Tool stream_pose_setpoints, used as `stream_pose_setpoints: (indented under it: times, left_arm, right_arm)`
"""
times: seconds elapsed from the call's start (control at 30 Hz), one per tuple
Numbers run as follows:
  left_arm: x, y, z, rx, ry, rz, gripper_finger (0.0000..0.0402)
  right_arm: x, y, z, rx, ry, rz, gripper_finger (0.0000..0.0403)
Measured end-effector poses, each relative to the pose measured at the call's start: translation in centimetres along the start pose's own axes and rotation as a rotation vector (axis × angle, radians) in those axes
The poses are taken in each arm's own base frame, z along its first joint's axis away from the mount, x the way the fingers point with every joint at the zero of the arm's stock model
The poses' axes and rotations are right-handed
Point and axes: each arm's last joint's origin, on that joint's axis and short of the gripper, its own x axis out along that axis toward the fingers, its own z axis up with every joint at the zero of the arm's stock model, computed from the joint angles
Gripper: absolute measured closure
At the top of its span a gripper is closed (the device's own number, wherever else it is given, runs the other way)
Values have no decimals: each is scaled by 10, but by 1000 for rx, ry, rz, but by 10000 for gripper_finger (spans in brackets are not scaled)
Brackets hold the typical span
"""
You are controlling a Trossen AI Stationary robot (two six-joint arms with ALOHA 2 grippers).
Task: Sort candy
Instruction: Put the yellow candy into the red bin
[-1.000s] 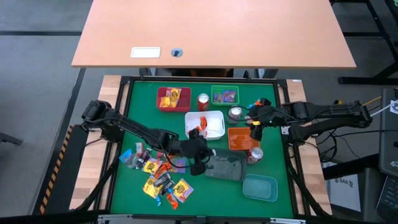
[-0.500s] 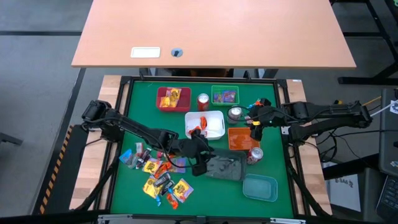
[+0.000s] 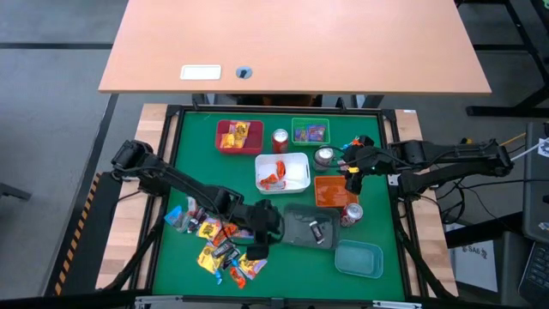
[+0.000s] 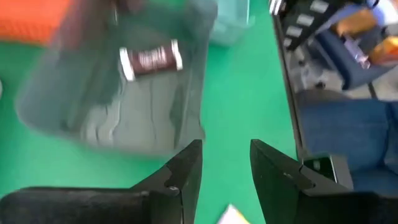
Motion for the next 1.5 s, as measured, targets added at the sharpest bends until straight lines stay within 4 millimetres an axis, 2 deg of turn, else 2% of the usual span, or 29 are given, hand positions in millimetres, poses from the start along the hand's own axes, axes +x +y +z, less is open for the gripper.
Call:
stream_pose_setpoints:
  times: [0.3,0.43,0.53,0.73,1.13,1.3,1.4,1.5]
  left_arm:
    - [-5,-22,-35,-100,199,62,278]
    - [-8,-30,-50,-82,277,90,278]
    - [-2,-38,-59,-55,283,90,278]
    - [24,-49,-82,-7,318,88,278]
    - [61,-37,-102,14,329,200,278]
    - [69,-36,-107,19,340,210,279]
    - [70,-35,-108,21,343,212,295]
    - [70,-34,-108,19,345,215,329]
  right_arm:
    - [0,0,0,0,0,0,166]
    - [0,0,0,0,0,0,166]
    - [0,0,0,0,0,0,166]
    - [0,0,0,0,1,0,166]
    - [0,0,0,-20,1,0,166]
    - [0,0,0,-20,1,0,166]
    - [0,0,0,-19,1,0,166]
    - [0,0,0,-20,1,0,166]
